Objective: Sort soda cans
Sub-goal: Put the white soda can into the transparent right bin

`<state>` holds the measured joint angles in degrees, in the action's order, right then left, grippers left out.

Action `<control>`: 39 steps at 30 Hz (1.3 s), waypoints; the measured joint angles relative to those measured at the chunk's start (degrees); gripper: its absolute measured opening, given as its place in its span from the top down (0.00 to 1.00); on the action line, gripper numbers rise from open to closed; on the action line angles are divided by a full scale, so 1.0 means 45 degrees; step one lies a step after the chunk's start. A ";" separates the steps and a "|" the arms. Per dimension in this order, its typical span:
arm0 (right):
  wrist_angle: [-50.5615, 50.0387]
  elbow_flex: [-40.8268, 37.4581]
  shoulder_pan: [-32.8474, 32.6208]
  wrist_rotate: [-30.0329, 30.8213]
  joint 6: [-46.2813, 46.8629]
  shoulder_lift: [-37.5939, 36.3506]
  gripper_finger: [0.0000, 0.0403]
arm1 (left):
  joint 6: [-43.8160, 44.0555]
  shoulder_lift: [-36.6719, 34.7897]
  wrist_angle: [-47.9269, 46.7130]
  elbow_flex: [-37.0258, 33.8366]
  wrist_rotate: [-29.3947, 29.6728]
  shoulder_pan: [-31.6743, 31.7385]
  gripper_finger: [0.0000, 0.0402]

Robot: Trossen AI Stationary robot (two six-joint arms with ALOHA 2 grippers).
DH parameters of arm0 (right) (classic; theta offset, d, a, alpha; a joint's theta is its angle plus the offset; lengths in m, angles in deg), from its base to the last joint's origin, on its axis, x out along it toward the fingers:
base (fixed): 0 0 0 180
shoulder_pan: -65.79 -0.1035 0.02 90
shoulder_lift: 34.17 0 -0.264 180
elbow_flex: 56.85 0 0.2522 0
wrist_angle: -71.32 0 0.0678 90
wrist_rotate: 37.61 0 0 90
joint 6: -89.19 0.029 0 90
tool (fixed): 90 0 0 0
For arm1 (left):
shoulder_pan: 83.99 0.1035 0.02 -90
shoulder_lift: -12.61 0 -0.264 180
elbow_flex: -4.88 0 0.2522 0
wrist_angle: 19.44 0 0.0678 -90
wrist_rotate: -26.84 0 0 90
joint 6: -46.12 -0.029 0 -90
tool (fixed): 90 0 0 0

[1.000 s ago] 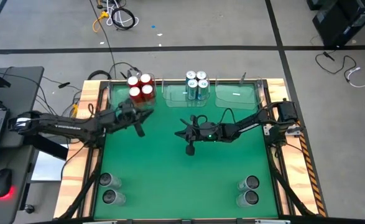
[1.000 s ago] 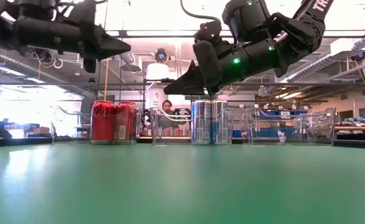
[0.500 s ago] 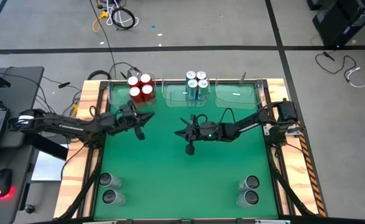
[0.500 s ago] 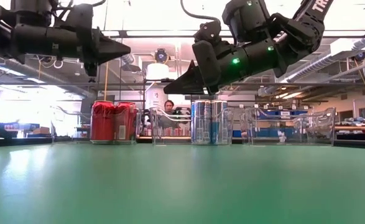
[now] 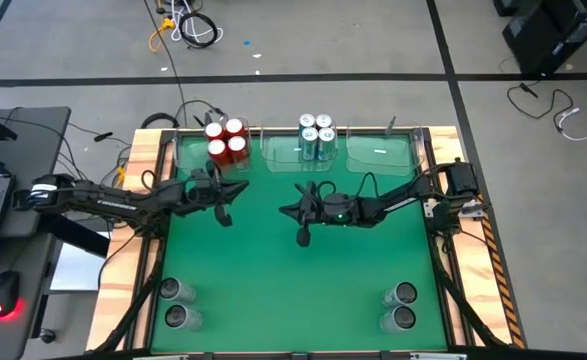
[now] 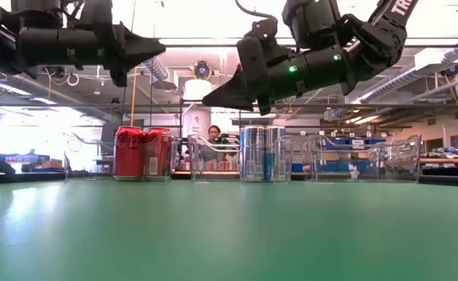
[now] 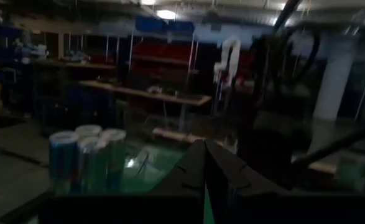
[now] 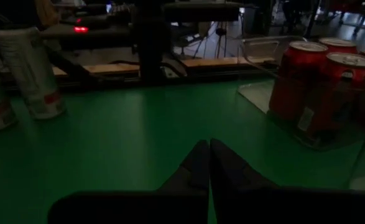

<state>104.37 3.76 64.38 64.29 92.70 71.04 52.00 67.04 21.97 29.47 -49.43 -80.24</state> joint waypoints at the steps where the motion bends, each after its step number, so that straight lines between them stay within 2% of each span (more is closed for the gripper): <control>1: -0.0273 0.0000 0.0018 0.0004 0.0076 -0.0123 1.00 | -0.0032 0.0001 -0.0265 0.0000 0.0040 0.0000 0.97; 4: -0.1759 -0.0005 0.0026 0.0009 0.0341 -0.0976 1.00 | -0.0306 0.0005 -0.0962 0.0000 0.0089 0.0000 0.99; 11: -0.6885 -0.0005 -0.0312 0.0140 0.1296 -0.4089 0.99 | -0.0970 0.0005 -0.1646 0.0000 0.0303 0.0000 0.99; 17: -1.1356 0.0083 -0.1371 0.0942 0.3227 -0.6445 0.97 | -0.0974 0.0005 -0.1901 0.0000 0.0301 0.0000 1.00; 20: -1.4298 0.0843 -0.2228 0.1557 0.4705 -0.7010 0.95 | -0.0975 0.0005 -0.1923 0.0000 0.0298 0.0000 1.00; 24: -1.7667 0.2405 -0.3521 0.2414 0.6443 -0.6913 0.93 | -0.0975 0.0005 -0.2044 0.0000 0.0293 0.0000 1.00; 29: -2.1642 0.4795 -0.4754 0.2460 0.9009 -0.5987 0.92 | -0.0970 0.0005 -0.2407 0.0000 0.0293 0.0000 0.99; 34: -2.5745 0.7123 -0.5554 0.0943 1.2245 -0.4918 0.90 | -0.0975 0.0005 -0.2505 0.0000 0.0288 0.0000 0.99; 39: -2.8220 0.8854 -0.6320 -0.1116 1.4143 -0.4112 0.90 | -0.1297 0.0005 -0.2713 0.0000 0.0280 0.0000 0.99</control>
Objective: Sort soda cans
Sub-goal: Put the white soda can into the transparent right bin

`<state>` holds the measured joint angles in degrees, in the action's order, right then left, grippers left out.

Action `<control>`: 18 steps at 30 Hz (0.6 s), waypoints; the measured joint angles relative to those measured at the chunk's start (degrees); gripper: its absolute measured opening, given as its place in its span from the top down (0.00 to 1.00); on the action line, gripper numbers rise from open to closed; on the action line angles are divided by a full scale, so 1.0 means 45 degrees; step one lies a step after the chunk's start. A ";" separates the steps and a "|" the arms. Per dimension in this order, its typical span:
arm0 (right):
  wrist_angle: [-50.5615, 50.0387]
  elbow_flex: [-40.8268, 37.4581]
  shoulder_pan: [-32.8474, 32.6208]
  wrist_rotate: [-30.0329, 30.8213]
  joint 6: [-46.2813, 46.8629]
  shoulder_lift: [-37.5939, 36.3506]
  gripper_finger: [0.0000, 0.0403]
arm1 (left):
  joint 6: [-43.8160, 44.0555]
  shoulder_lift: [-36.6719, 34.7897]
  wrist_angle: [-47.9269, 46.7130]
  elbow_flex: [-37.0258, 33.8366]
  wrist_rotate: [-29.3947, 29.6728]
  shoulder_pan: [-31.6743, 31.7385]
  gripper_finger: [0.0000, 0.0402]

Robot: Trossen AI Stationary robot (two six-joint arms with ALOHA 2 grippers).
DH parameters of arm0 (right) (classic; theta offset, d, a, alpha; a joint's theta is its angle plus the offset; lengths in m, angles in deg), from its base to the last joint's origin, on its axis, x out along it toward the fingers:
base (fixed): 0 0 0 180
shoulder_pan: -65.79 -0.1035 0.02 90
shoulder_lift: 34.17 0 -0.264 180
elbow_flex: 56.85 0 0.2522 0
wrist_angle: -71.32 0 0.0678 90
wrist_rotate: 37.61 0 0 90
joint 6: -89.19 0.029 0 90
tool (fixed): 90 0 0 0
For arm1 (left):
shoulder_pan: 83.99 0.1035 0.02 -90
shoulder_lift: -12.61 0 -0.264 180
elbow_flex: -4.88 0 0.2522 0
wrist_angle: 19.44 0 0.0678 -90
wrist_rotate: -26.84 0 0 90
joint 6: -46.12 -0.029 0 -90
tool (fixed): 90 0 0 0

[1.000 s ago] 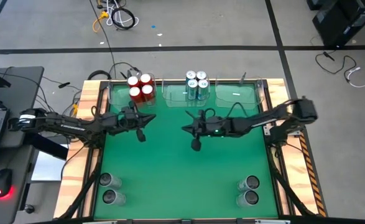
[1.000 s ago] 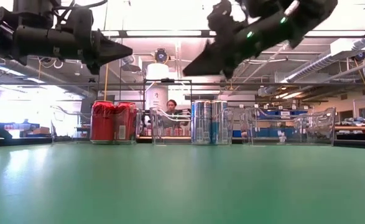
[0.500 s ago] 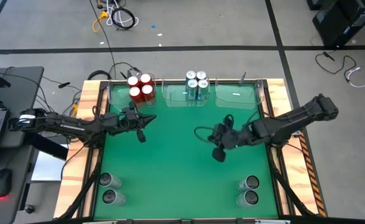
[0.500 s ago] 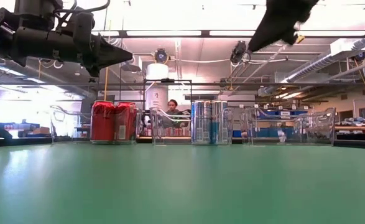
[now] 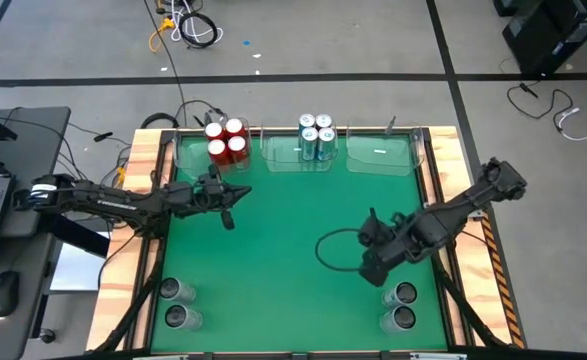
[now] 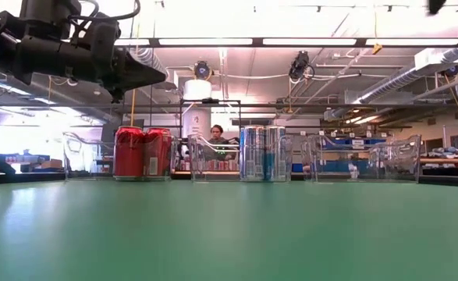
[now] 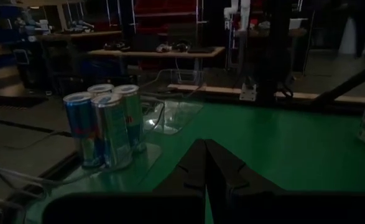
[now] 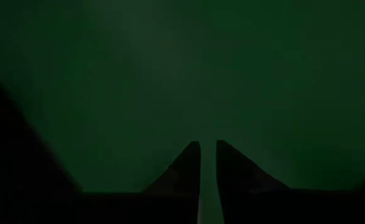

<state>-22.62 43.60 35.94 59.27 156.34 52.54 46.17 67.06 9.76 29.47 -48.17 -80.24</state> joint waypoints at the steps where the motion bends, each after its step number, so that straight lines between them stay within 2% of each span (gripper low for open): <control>1: -0.0335 0.0223 -0.0143 -0.0496 0.0284 0.0096 0.90 | -0.0009 0.0000 -0.0061 0.0000 -0.0001 0.0000 0.99; 6: -0.0776 0.0651 -0.0694 -0.2677 0.1838 0.0304 0.90 | -0.0035 0.0000 -0.0444 0.0000 -0.0011 0.0000 0.99; 9: -0.0766 0.0661 -0.0985 -0.3527 0.2682 0.0293 0.86 | -0.0413 0.0000 -0.0488 0.0000 -0.0011 0.0000 0.99; 12: -0.0796 0.0661 -0.1297 -0.4091 0.3292 0.0294 0.78 | -0.0674 0.0000 -0.0496 0.0000 -0.0011 0.0000 0.99; 18: -0.0796 0.0661 -0.1919 -0.4131 0.4557 0.0294 0.53 | -0.0679 0.0000 -0.0506 0.0000 -0.0011 0.0000 0.99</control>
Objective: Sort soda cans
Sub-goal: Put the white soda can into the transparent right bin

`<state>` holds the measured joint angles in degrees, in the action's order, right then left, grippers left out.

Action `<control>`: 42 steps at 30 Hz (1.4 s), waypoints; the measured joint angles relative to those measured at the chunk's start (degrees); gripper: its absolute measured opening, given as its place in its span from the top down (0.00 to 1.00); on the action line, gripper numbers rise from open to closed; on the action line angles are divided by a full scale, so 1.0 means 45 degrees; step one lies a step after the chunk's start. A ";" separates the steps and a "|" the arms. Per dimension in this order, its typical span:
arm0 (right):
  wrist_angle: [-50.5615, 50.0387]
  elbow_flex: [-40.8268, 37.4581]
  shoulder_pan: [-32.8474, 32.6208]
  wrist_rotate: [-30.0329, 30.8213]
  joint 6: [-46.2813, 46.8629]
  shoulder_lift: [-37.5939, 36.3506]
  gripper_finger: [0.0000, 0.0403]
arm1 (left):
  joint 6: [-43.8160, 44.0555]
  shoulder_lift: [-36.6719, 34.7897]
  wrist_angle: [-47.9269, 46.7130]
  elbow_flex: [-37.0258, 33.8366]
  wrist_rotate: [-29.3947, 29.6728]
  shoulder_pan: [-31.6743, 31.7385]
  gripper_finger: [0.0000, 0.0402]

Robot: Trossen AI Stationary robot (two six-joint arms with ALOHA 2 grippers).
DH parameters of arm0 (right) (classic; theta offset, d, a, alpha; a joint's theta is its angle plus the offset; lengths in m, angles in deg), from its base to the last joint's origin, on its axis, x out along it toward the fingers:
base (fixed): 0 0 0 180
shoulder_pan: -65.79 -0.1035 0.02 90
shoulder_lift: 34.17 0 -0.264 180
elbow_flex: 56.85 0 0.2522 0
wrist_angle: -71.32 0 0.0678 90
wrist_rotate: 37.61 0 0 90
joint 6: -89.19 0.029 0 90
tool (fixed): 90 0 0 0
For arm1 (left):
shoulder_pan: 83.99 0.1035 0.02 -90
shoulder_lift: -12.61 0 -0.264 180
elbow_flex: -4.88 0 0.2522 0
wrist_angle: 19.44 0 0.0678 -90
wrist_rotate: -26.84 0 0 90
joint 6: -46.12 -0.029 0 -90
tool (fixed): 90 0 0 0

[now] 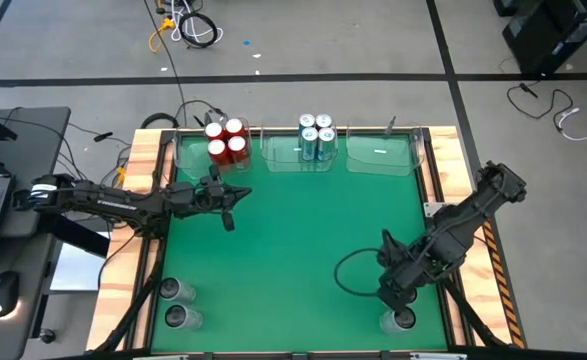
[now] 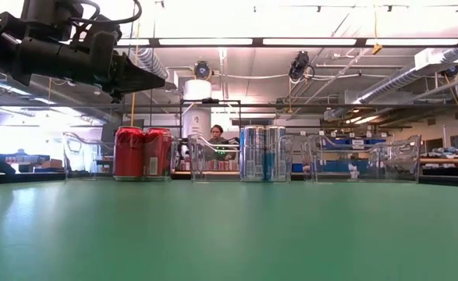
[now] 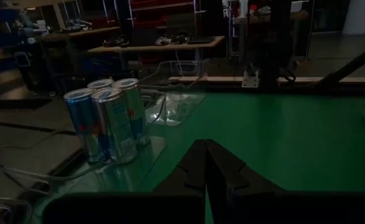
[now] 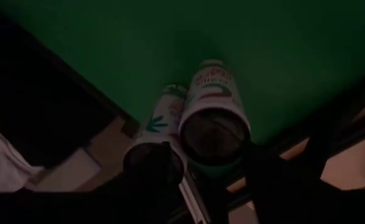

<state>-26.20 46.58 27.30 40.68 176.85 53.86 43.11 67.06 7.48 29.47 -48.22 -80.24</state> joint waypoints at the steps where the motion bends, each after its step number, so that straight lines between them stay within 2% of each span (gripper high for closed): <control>1: 0.0000 0.0000 -0.0098 0.0000 0.0154 0.0000 0.49 | 0.0000 0.0000 0.0000 0.0000 0.0000 0.0000 0.99; 6: 0.0008 0.0000 -0.0389 0.0040 0.0864 0.0000 0.28 | 0.0019 0.0000 -0.0012 0.0000 0.0000 0.0000 0.99; 10: 0.0172 -0.0075 -0.0532 0.0548 0.1323 0.0000 0.16 | 0.0034 0.0000 -0.0039 0.0000 0.0000 0.0000 0.99; 14: 0.0538 -0.0749 -0.0541 0.0554 0.1492 0.0000 0.10 | 0.0039 0.0000 -0.0128 0.0000 0.0000 0.0000 0.99; 19: 0.1288 -0.1753 -0.0541 -0.0055 0.1486 0.0000 0.08 | 0.0049 0.0000 -0.0342 0.0000 0.0005 0.0000 0.99; 26: 0.2571 -0.2751 -0.0541 -0.0082 0.1409 0.0000 0.09 | 0.0053 0.0000 -0.0417 0.0000 0.0005 0.0000 0.99; 32: 0.2611 -0.3290 -0.0541 -0.0087 0.1229 0.0000 0.13 | 0.0058 0.0000 -0.0423 0.0000 0.0005 0.0000 0.99; 36: 0.2549 -0.3467 -0.0516 -0.0087 0.1084 0.0000 0.24 | 0.0058 0.0000 -0.0422 0.0000 0.0005 0.0000 0.99; 40: 0.2477 -0.3483 -0.0357 -0.0162 0.0672 -0.0005 0.42 | 0.0058 0.0000 -0.0418 0.0000 0.0005 0.0000 0.99; 42: 0.2289 -0.3483 -0.0146 -0.0179 0.0148 -0.0005 0.45 | 0.0058 0.0000 -0.0418 0.0000 0.0005 0.0000 0.99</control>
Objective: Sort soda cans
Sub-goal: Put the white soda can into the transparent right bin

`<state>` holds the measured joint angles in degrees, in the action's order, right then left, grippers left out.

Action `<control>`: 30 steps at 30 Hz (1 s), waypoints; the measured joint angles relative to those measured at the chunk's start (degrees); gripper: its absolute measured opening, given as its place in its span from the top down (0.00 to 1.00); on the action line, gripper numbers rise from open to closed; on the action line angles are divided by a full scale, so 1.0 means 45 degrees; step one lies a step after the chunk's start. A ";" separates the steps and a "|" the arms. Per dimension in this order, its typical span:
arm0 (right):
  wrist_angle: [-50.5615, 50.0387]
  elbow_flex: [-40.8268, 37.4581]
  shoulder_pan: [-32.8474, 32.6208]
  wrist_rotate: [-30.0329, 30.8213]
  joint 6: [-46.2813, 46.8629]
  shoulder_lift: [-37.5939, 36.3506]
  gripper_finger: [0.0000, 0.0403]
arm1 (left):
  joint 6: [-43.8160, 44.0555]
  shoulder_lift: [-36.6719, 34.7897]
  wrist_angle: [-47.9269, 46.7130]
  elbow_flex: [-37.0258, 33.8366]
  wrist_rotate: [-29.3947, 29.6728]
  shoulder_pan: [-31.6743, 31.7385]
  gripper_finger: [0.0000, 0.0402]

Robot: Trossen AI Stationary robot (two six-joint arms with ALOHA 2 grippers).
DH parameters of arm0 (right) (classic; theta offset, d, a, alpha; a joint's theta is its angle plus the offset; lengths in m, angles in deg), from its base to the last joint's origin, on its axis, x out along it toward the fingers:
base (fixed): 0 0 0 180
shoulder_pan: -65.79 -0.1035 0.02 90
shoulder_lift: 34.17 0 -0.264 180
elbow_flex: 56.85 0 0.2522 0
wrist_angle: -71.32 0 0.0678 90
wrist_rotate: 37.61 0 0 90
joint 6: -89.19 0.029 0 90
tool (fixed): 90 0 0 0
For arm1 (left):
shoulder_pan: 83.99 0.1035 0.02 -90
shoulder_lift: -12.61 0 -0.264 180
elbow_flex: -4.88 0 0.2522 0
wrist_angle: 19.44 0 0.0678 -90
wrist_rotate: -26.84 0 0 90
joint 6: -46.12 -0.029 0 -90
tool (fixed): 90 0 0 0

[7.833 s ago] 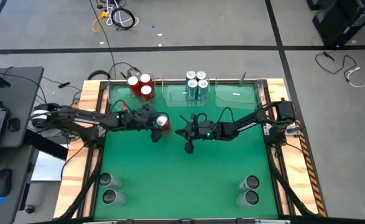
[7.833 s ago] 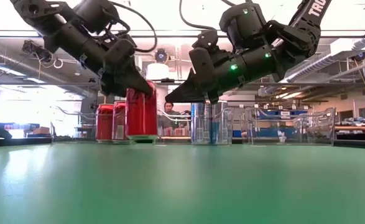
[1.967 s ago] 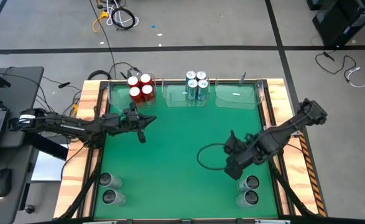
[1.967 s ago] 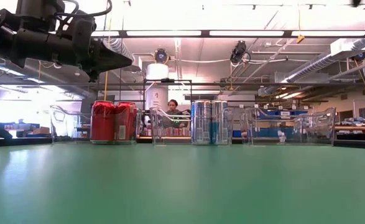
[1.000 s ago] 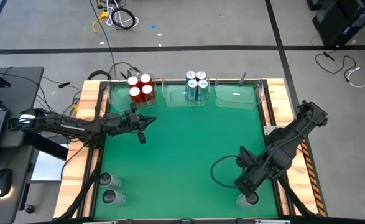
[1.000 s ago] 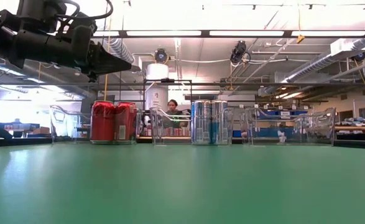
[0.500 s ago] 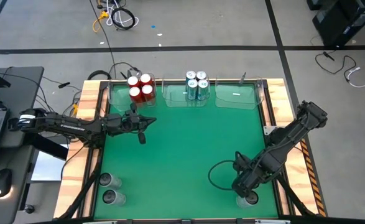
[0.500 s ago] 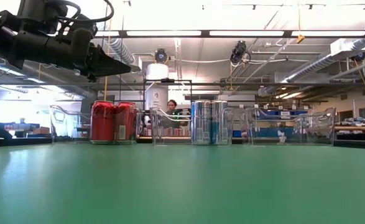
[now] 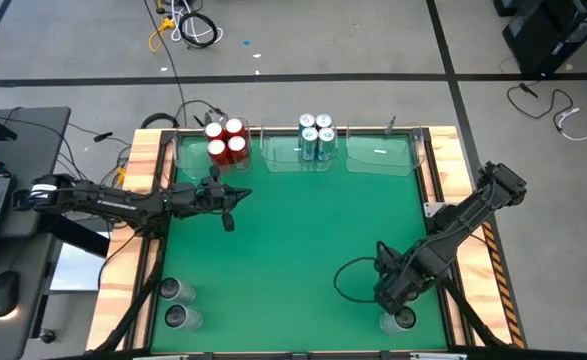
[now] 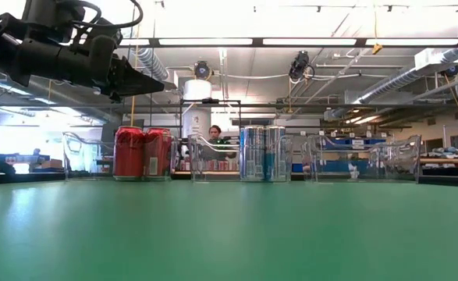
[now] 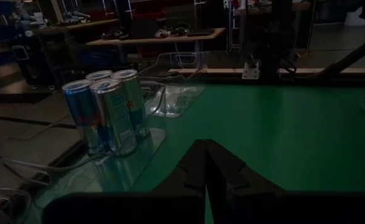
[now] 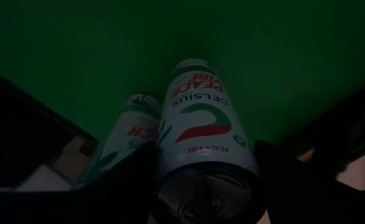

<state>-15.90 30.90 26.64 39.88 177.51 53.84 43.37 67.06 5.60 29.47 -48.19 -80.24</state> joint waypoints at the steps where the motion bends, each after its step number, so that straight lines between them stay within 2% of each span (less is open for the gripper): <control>1: -0.0160 0.0000 0.0184 0.0011 -0.0367 0.0000 0.45 | 0.0000 0.0000 0.0000 0.0000 0.0000 0.0000 0.99; 10: -0.2185 0.1260 0.3190 0.1637 -0.4735 0.0005 0.45 | 0.0058 0.0000 -0.0029 0.0000 0.0000 0.0000 0.99; 23: -0.3782 0.4287 0.8644 0.5215 -1.1549 0.0005 0.45 | 0.0061 0.0000 -0.0236 0.0000 0.0003 -0.0003 0.99; 30: -0.3679 0.5309 1.1988 0.5835 -1.4742 -0.0005 0.45 | 0.0083 0.0000 -0.0233 0.0000 0.0000 0.0000 0.99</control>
<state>-32.46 54.79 80.59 66.14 111.17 53.82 43.75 67.06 4.55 29.47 -48.19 -80.24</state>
